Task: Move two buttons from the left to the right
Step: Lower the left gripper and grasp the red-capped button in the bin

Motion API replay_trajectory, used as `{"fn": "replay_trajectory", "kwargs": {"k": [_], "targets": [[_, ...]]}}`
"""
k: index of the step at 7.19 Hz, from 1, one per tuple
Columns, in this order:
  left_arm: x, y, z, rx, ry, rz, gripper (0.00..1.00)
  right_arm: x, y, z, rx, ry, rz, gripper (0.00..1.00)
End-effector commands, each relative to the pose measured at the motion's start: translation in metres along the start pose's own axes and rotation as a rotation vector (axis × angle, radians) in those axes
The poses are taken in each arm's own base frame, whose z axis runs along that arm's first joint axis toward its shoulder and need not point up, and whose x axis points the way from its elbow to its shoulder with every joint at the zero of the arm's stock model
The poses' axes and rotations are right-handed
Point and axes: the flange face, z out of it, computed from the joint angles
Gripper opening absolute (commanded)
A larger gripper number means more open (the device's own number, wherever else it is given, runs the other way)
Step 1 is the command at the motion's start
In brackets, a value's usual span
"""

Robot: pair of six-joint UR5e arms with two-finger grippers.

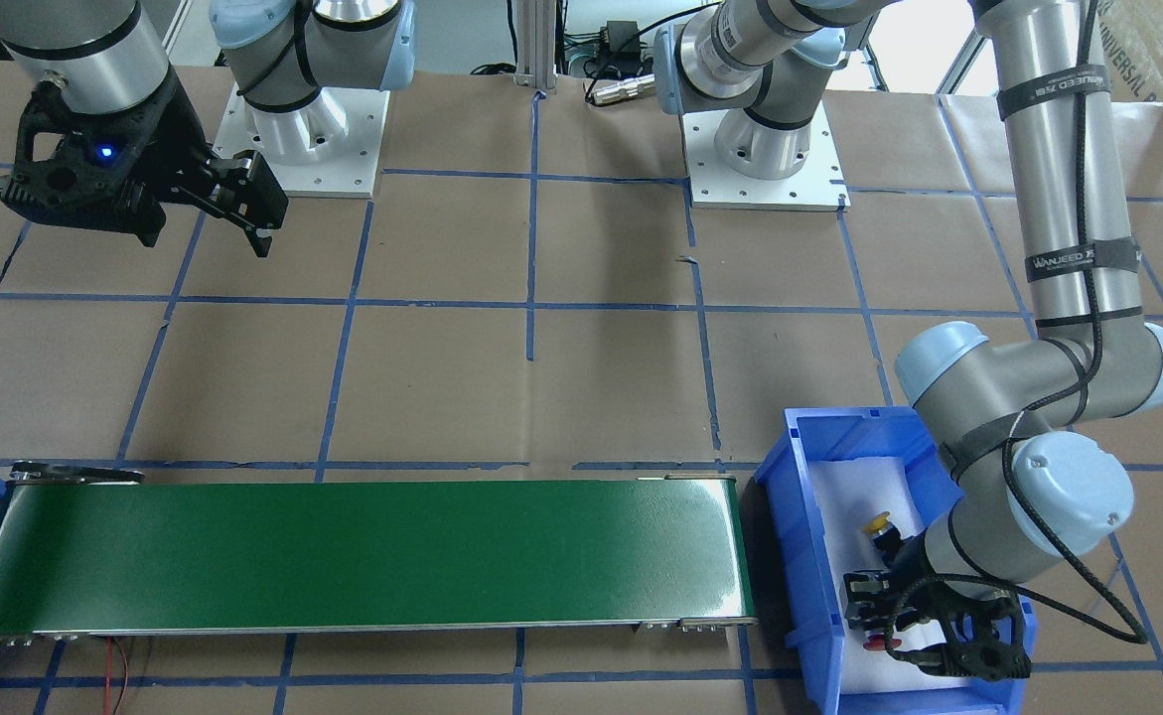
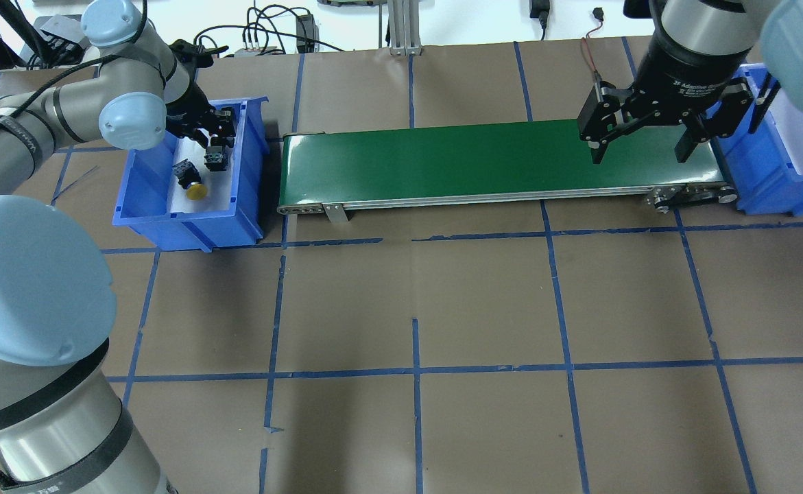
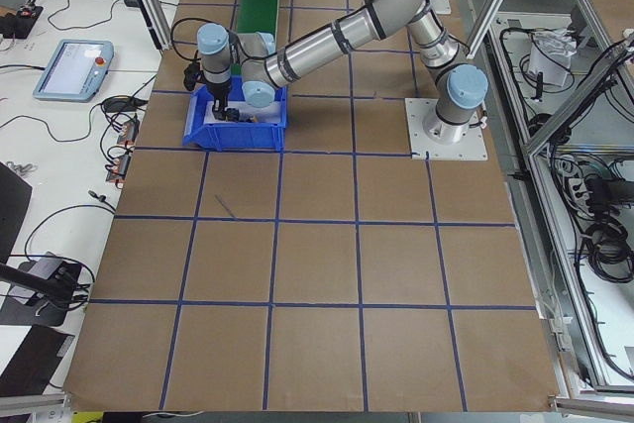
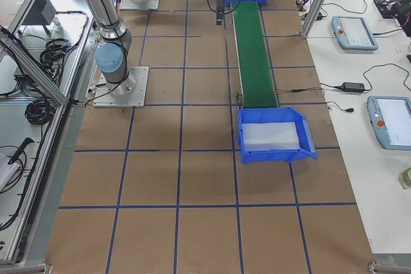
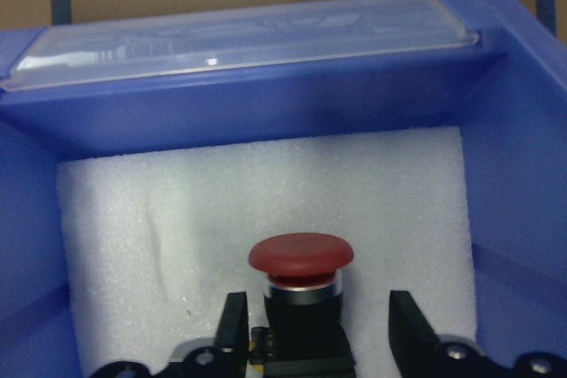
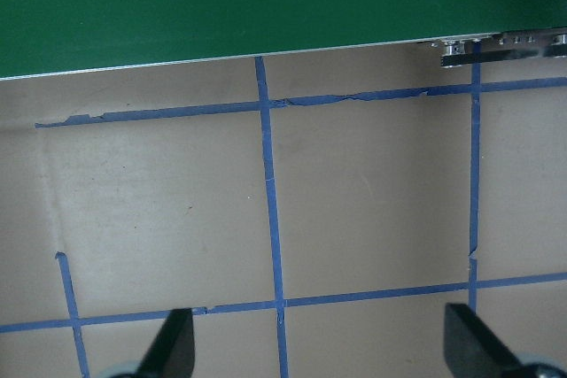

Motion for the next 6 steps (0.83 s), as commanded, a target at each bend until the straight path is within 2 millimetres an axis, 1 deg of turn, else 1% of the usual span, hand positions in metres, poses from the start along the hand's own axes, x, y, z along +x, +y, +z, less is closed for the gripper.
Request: {"fn": "replay_trajectory", "kwargs": {"k": [1,3,4,5,6], "targets": [[0.001,-0.003,-0.005,0.009,-0.003,0.002,0.21,0.000,0.000,0.000,0.000,0.000,0.000,1.00],[0.002,-0.001,-0.038,0.026,-0.040,0.007,0.21,0.000,0.000,0.000,0.000,0.000,0.000,1.00],[0.005,0.005,-0.065,0.017,-0.038,0.007,0.21,0.000,-0.001,0.001,-0.001,0.000,0.000,1.00],[0.011,0.014,-0.108,0.031,-0.041,0.008,0.21,0.000,-0.001,0.001,-0.001,0.000,0.000,1.00],[0.025,0.031,-0.155,0.022,-0.040,0.001,0.21,0.000,0.000,0.001,-0.003,0.000,0.000,1.00]]}}
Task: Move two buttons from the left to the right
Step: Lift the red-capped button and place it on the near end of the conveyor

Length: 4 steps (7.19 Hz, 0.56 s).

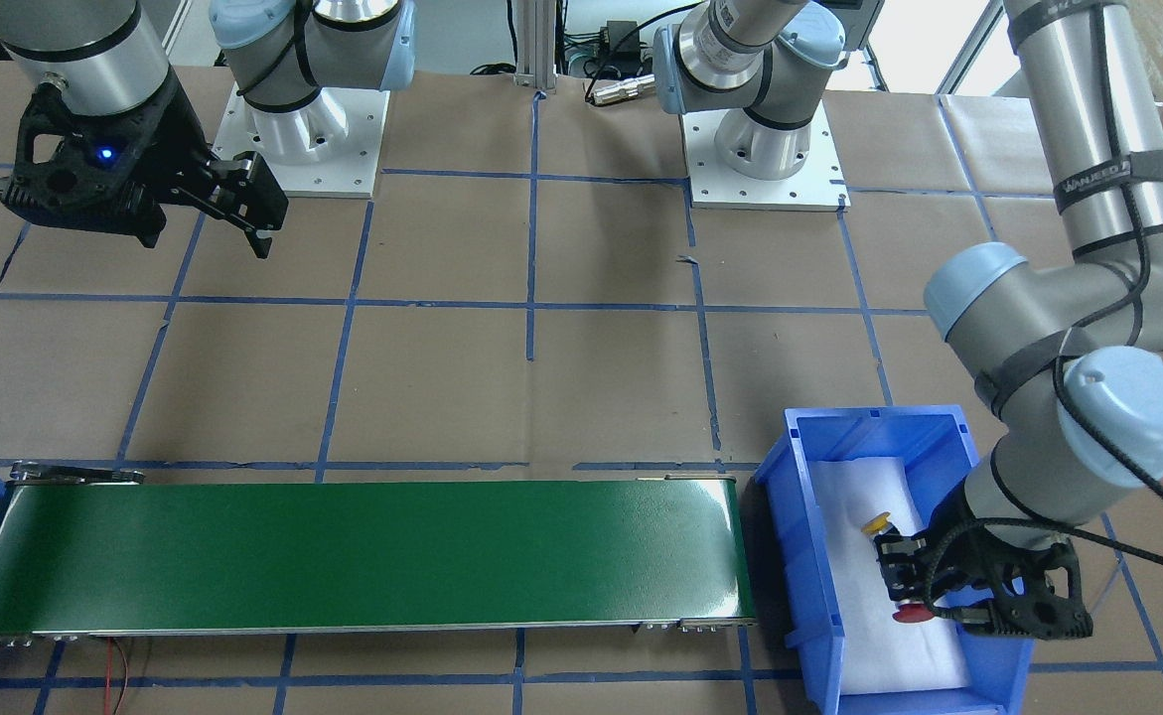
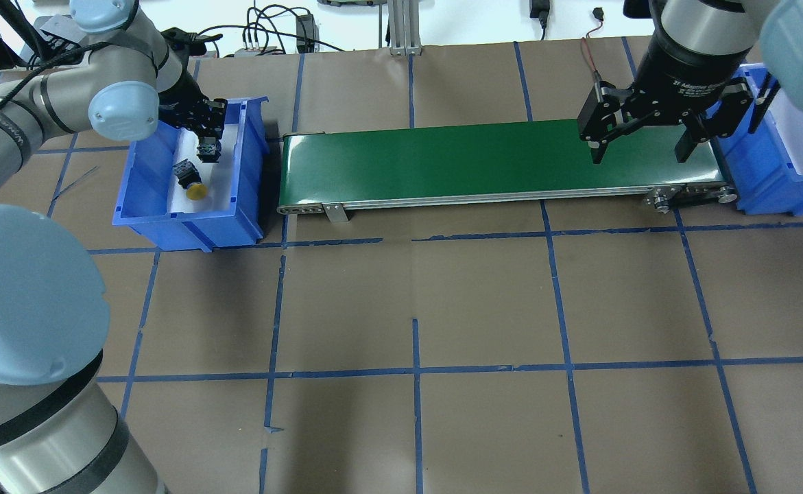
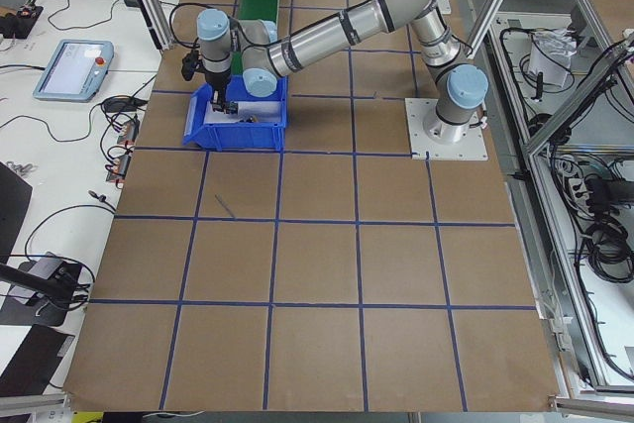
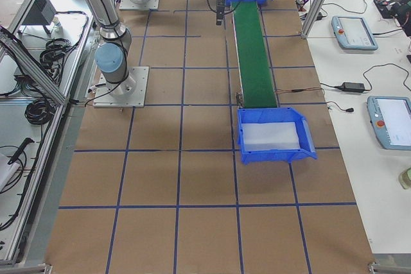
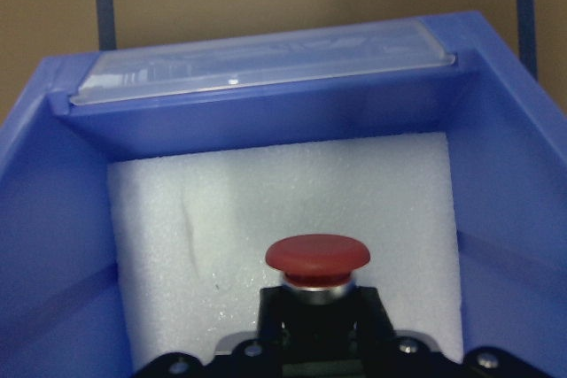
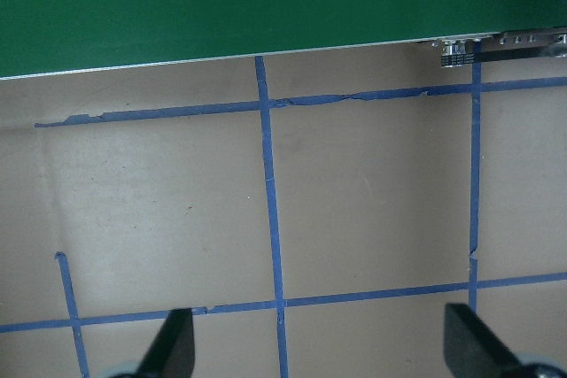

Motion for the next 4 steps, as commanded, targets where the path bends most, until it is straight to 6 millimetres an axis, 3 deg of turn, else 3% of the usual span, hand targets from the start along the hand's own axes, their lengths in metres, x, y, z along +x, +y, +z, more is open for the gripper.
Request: {"fn": "replay_trajectory", "kwargs": {"k": [1,2,3,4], "targets": [[0.023,0.027,-0.087,0.006,0.008,-0.062,0.21,0.000,0.000,0.001,-0.001,0.000,0.000,1.00],[0.055,0.035,-0.108,0.025,0.016,-0.081,0.21,0.000,0.000,0.001,-0.001,0.000,0.000,1.00],[0.104,0.042,-0.119,0.034,0.025,-0.084,0.21,0.000,0.000,0.001,-0.001,0.000,0.000,1.00],[0.146,0.043,-0.114,0.032,0.038,-0.107,0.21,0.000,0.000,0.001,-0.001,0.000,0.000,1.00]]}}
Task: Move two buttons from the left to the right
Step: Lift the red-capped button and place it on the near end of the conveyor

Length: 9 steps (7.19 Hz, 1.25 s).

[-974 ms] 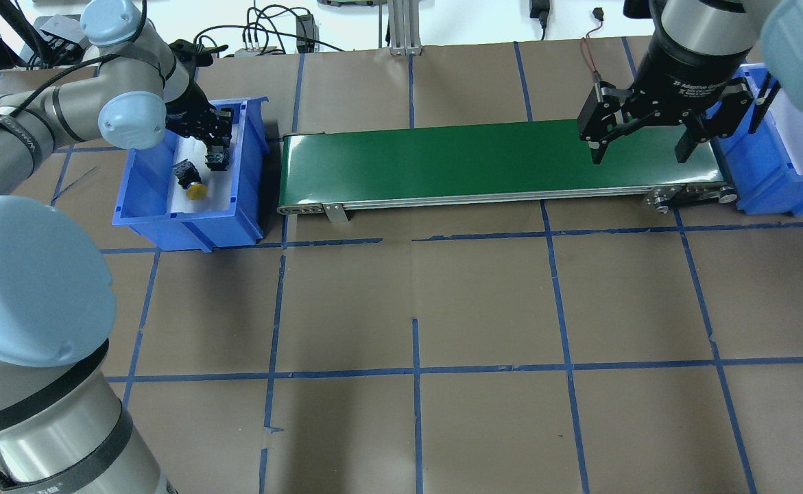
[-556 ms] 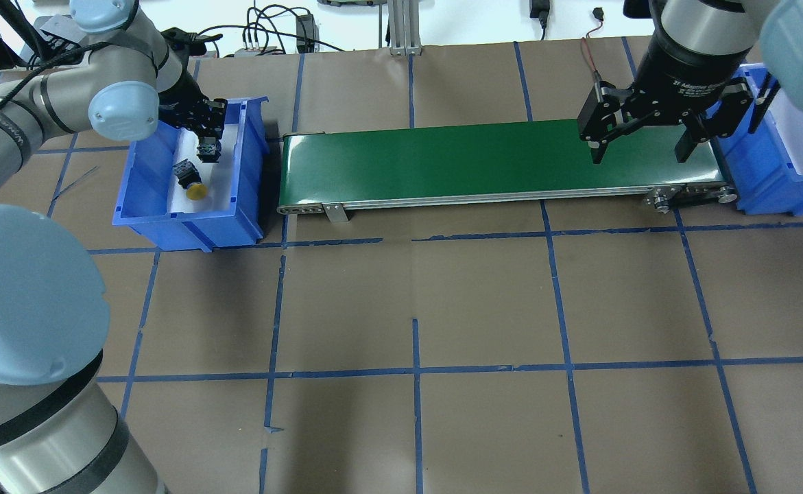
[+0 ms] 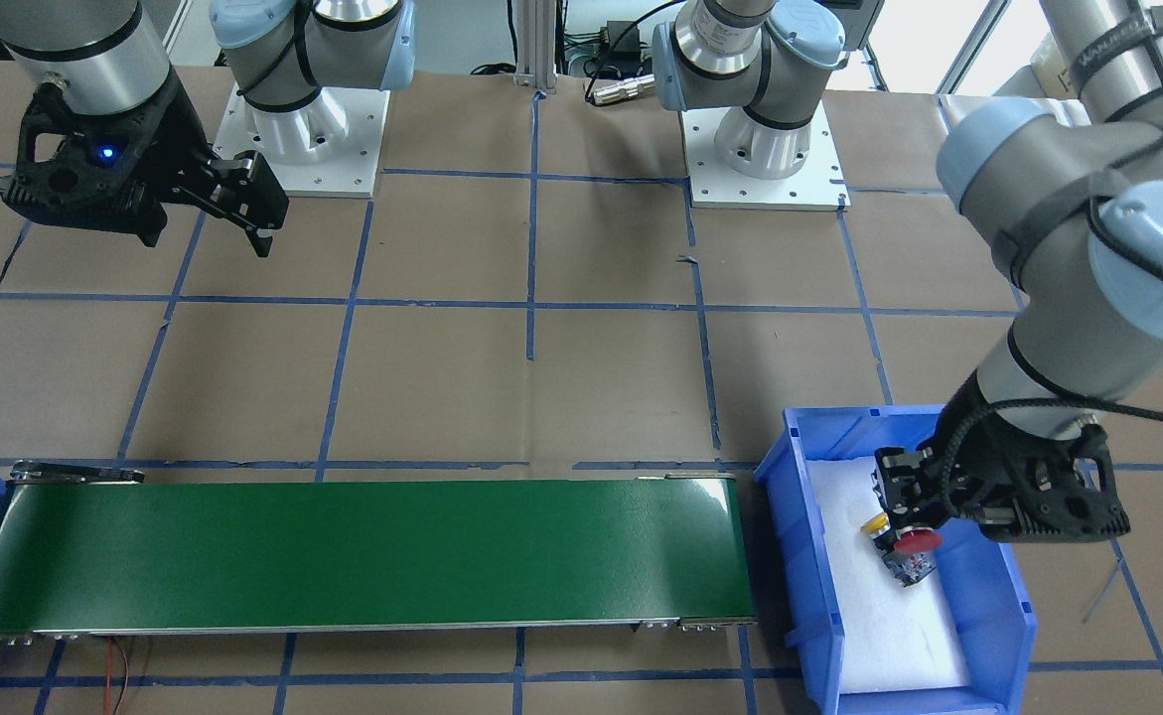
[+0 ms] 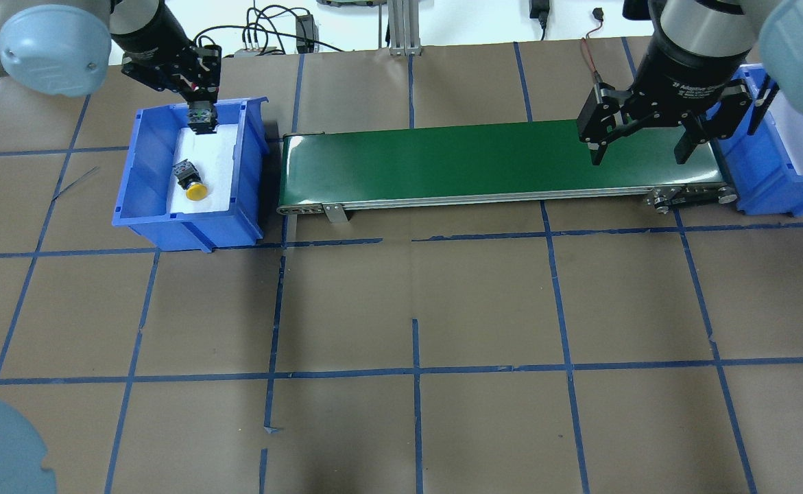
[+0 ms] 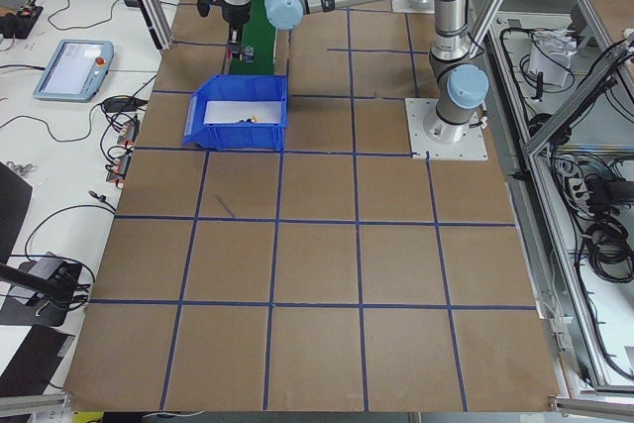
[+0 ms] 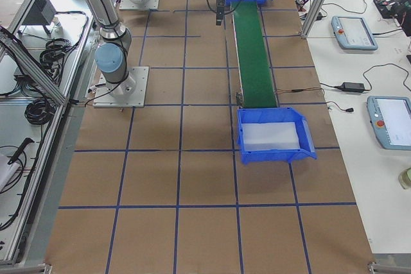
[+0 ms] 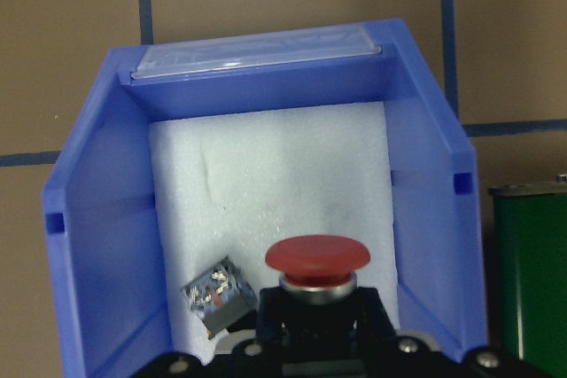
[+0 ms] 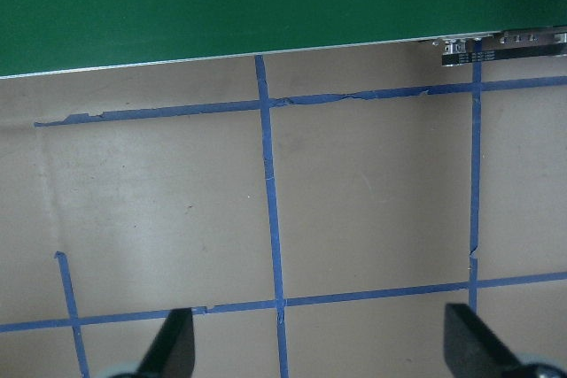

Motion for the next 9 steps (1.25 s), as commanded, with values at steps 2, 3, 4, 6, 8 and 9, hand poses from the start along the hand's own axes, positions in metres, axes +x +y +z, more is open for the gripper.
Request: {"fn": "replay_trajectory", "kwargs": {"k": [2,3,4,6,8,9], "targets": [[0.090,0.003,0.027,0.003,0.020,0.010,0.21,0.000,0.000,-0.001,0.002,0.000,0.000,1.00],[0.100,-0.005,0.050,0.021,0.027,0.011,0.21,0.000,0.000,0.000,0.000,0.000,0.000,1.00],[0.116,-0.009,0.080,0.013,0.028,0.017,0.21,0.000,0.000,0.000,0.000,0.000,0.000,1.00],[0.133,-0.008,0.118,-0.017,0.025,0.032,0.21,0.000,0.000,0.000,0.000,0.002,0.000,1.00],[0.134,-0.008,0.146,-0.055,0.019,0.033,0.32,0.000,0.000,0.000,0.000,0.000,0.000,1.00],[0.136,-0.007,0.150,-0.062,0.017,0.036,0.67,0.000,0.000,-0.001,0.002,0.000,0.000,1.00]]}}
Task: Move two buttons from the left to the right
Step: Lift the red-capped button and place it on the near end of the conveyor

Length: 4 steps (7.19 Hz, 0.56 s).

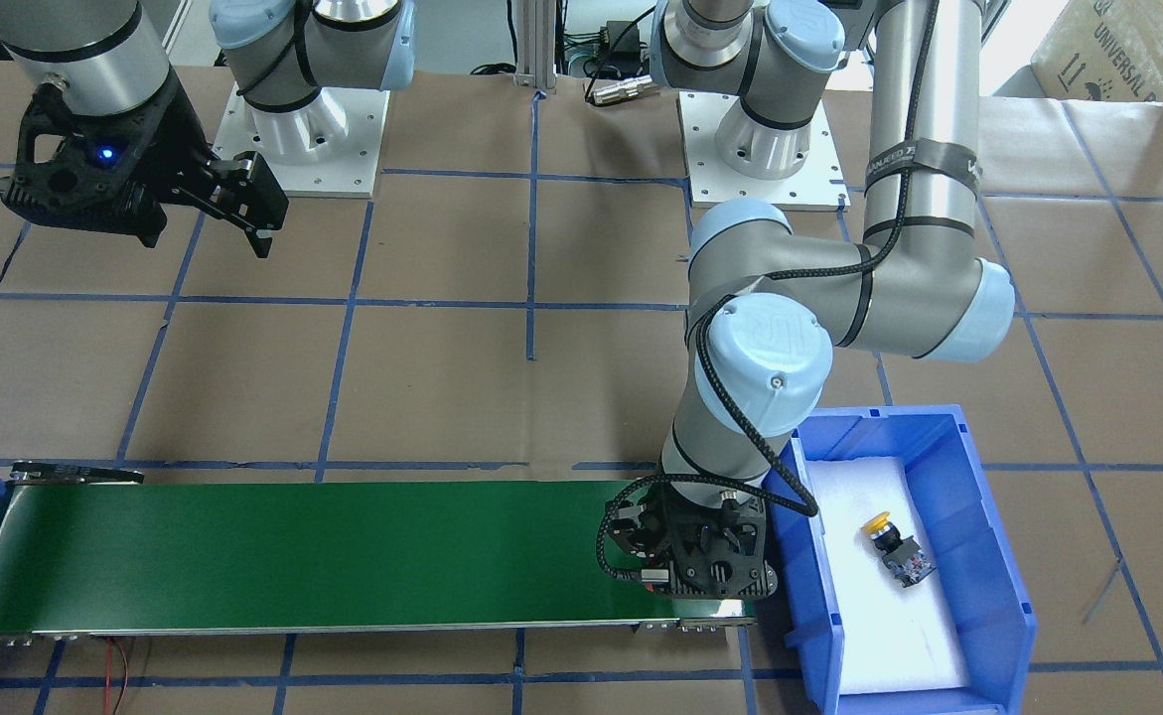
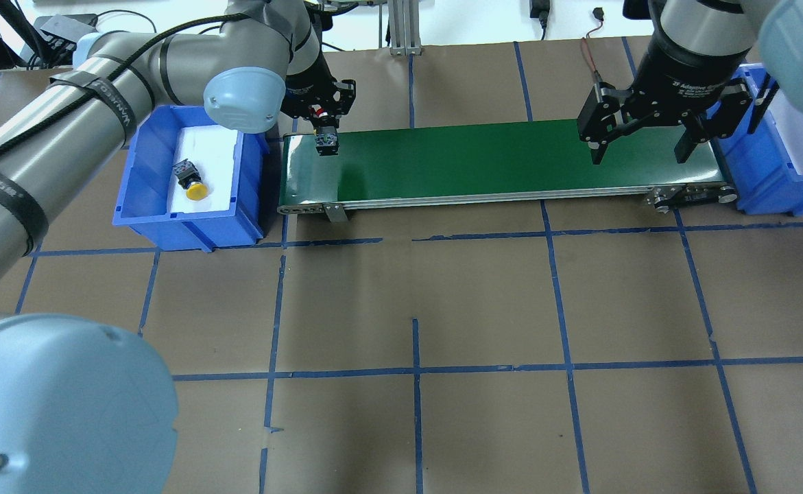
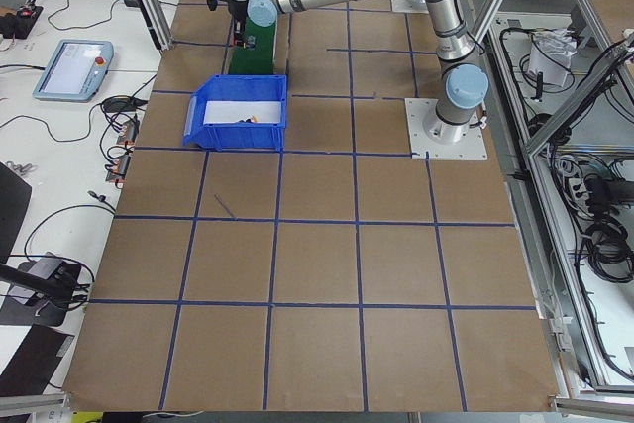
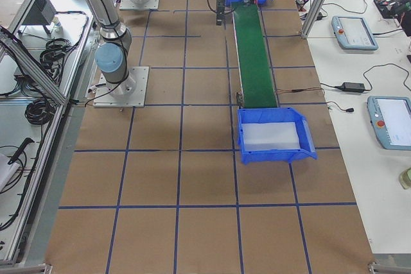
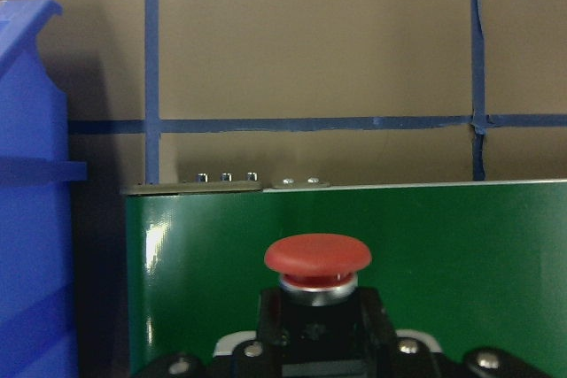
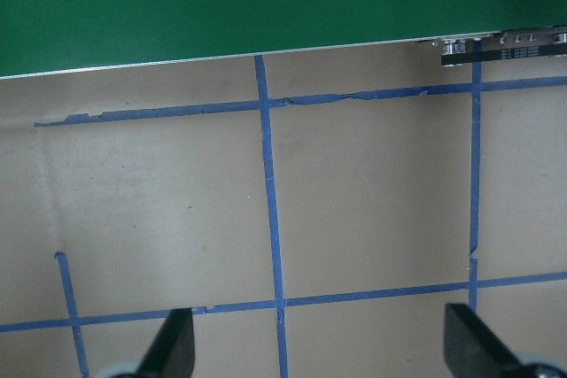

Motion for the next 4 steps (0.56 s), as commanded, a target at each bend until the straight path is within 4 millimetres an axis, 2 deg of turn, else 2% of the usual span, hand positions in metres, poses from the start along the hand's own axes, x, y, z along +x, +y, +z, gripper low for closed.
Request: {"fn": "replay_trajectory", "kwargs": {"k": [1,2,3,4], "targets": [[0.000,-0.001,0.010,-0.013,-0.005,0.000,0.88,0.000,0.000,0.000,0.000,0.000,0.000,1.00],[-0.002,-0.001,0.000,0.001,-0.003,-0.002,0.92,0.000,0.000,0.000,0.000,0.000,0.000,1.00],[-0.006,-0.006,-0.019,0.026,0.001,0.001,0.91,0.000,0.000,-0.001,0.001,0.000,0.000,1.00],[-0.032,-0.023,-0.045,0.024,-0.005,-0.028,0.92,0.000,0.000,0.000,0.000,0.000,0.000,1.00]]}}
